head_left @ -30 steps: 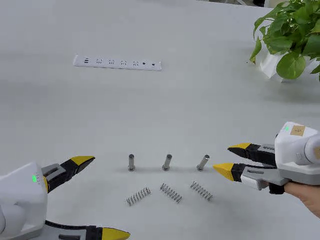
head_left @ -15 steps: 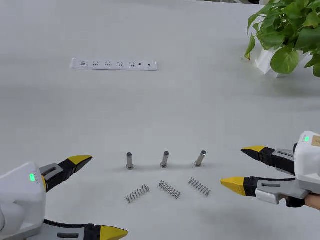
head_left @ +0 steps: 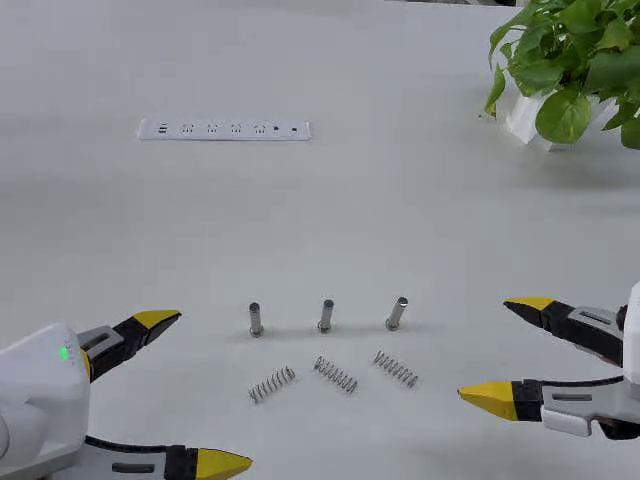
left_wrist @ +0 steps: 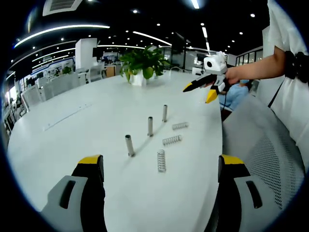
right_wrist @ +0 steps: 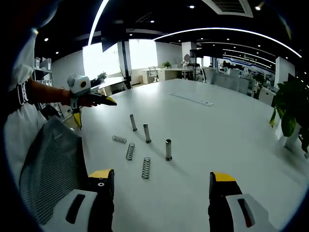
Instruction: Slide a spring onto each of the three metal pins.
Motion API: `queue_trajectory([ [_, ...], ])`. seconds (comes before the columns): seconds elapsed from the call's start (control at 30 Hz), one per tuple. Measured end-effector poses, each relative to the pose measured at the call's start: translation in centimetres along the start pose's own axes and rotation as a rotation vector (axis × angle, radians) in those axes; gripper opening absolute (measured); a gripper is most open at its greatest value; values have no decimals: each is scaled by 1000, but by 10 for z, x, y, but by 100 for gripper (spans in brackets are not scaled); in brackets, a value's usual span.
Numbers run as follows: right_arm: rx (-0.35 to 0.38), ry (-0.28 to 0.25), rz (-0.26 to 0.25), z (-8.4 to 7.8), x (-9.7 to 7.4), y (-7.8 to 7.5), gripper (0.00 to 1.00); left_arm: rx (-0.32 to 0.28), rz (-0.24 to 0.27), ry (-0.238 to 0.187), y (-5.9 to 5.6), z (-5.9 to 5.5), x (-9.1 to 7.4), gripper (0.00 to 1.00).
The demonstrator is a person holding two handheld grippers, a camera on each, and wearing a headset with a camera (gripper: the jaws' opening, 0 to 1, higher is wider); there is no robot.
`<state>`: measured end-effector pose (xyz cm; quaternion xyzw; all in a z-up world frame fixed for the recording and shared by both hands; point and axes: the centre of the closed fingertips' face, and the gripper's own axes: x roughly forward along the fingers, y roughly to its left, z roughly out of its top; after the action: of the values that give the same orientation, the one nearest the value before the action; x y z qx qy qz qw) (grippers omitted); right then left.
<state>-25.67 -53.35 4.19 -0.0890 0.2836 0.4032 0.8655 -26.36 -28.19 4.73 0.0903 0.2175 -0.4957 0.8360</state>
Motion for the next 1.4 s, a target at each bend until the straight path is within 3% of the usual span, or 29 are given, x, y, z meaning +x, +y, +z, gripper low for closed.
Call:
queue_trajectory([
  [0.27, -6, -1, 17, -9, -7, 4, 87, 0, 0, 9, -3, -2, -1, 98],
  [0.5, -9, -1, 24, -8, -9, 10, 88, 4, 6, 9, -2, 0, -1, 97],
  [0.73, -10, -7, 20, -5, -10, 13, 88, 5, 43, 58, 5, -10, -2, 93],
  [0.83, -11, -12, 17, -3, -11, 13, 87, -1, 48, 69, 7, -11, -1, 89],
  [0.93, -10, -16, 15, -3, -12, 13, 87, -9, 53, 107, 7, -17, 0, 84],
  [1.1, -6, -22, 13, -3, -12, 14, 86, -25, 37, 158, 2, -24, 7, 71],
  [1.4, 2, -28, 10, -6, -15, 12, 86, -38, 29, 210, -1, -28, 25, 51],
])
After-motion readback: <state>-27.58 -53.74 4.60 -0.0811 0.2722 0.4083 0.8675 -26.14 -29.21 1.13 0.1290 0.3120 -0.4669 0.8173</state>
